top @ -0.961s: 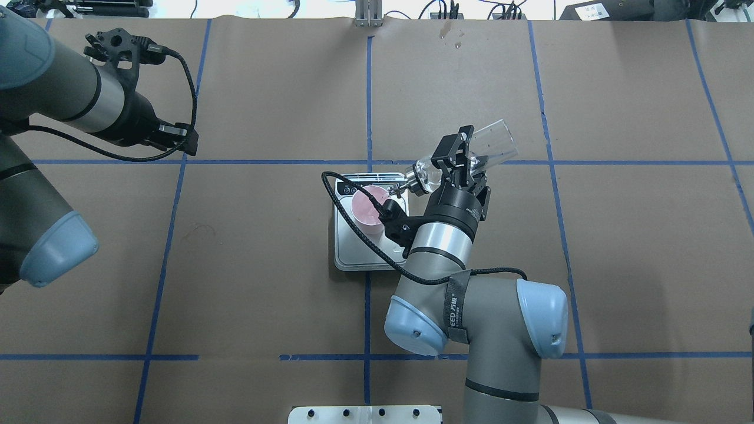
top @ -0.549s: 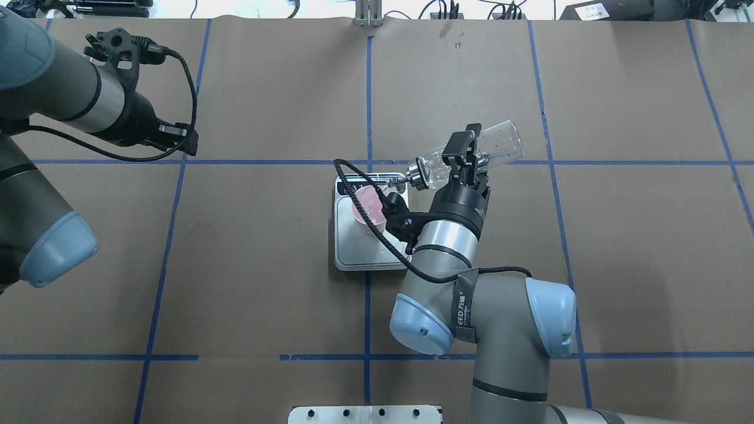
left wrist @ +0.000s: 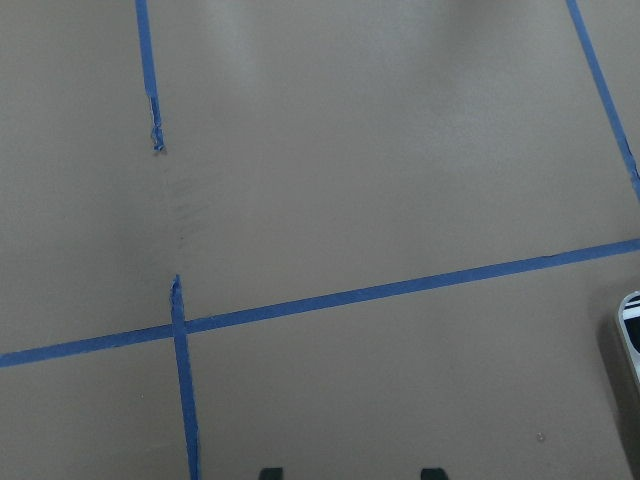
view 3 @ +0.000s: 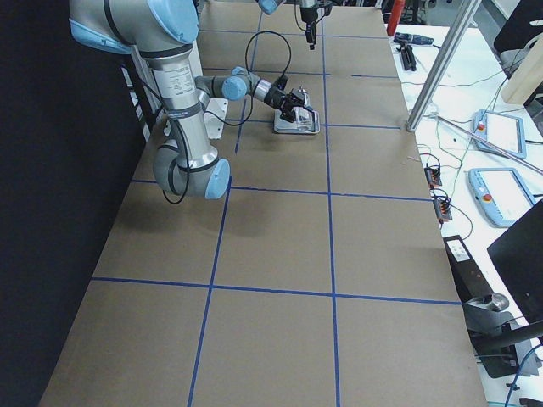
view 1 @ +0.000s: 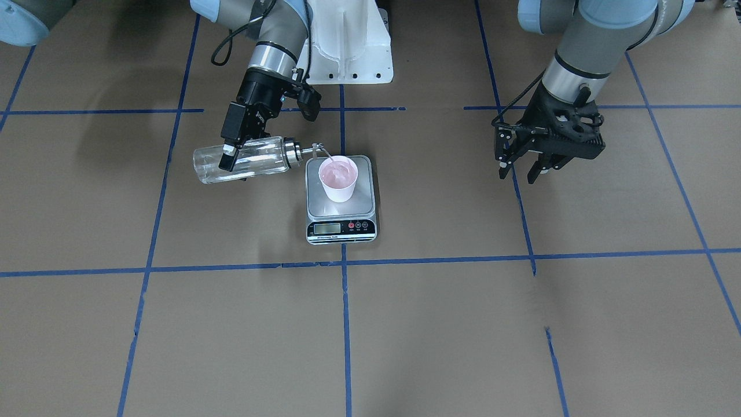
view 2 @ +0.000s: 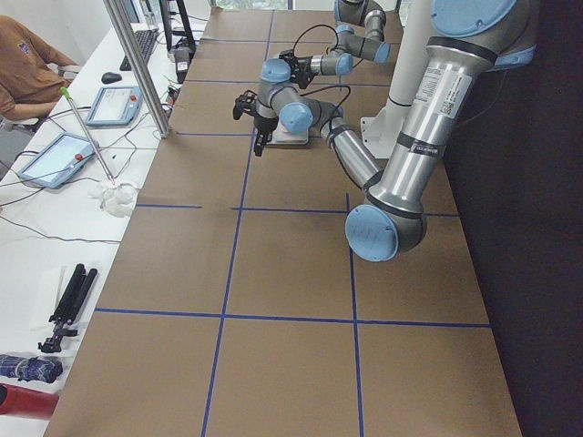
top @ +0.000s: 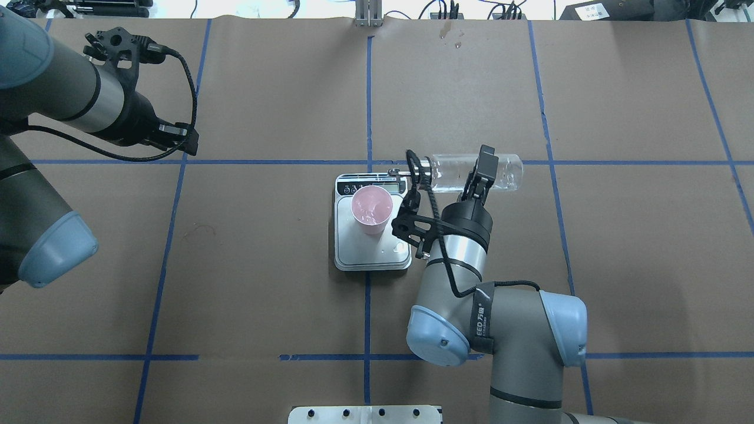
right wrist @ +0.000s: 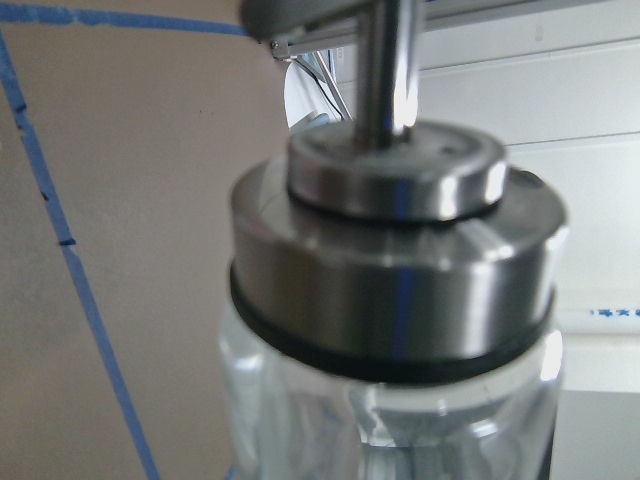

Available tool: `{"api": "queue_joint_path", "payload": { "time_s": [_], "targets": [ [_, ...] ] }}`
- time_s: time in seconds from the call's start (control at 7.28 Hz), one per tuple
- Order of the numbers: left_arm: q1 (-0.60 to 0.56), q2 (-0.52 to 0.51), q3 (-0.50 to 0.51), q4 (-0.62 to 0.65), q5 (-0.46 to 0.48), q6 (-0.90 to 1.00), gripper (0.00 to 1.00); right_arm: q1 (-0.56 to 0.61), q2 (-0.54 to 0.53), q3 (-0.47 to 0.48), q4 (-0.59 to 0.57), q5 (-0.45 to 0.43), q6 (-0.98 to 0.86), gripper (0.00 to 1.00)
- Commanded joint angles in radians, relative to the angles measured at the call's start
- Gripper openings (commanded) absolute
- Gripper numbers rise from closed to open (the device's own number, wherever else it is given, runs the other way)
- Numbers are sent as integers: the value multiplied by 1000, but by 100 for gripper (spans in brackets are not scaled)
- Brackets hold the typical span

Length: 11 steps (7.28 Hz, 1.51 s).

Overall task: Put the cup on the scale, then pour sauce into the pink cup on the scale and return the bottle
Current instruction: 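Turn the bottle upright and carry it back with the right gripper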

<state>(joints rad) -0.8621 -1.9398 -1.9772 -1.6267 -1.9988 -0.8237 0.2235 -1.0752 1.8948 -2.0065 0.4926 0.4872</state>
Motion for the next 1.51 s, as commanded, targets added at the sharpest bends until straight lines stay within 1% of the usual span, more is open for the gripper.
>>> {"api": "queue_joint_path", "payload": {
  "time_s": [0.0,0.14,0.41,0.55,0.69,0.82,0.96,1.1,1.24,1.37],
  "targets": [
    [0,-1,3,-1,0,0,56,-18,-31,-6,124,9,208,0],
    [0,-1,4,-1,0,0,56,-21,-37,-5,174,32,332,0],
    [0,-1,4,-1,0,0,56,-21,-74,-8,363,88,616,0],
    [0,-1,4,-1,2,0,56,-18,-101,-8,455,90,710,0],
    [2,-1,6,-1,0,0,57,-16,-153,-8,600,90,832,0],
    [2,-1,8,-1,2,0,57,-13,-225,-8,724,92,881,0],
    [2,-1,8,-1,2,0,57,-10,-300,-13,797,90,983,0],
    [2,-1,8,1,2,0,57,-4,-351,-13,860,89,1032,0],
    [2,-2,9,1,2,0,58,11,-401,-5,865,92,1038,0],
    [3,-4,8,1,2,0,58,11,-413,-8,865,112,1051,0]
  ]
}}
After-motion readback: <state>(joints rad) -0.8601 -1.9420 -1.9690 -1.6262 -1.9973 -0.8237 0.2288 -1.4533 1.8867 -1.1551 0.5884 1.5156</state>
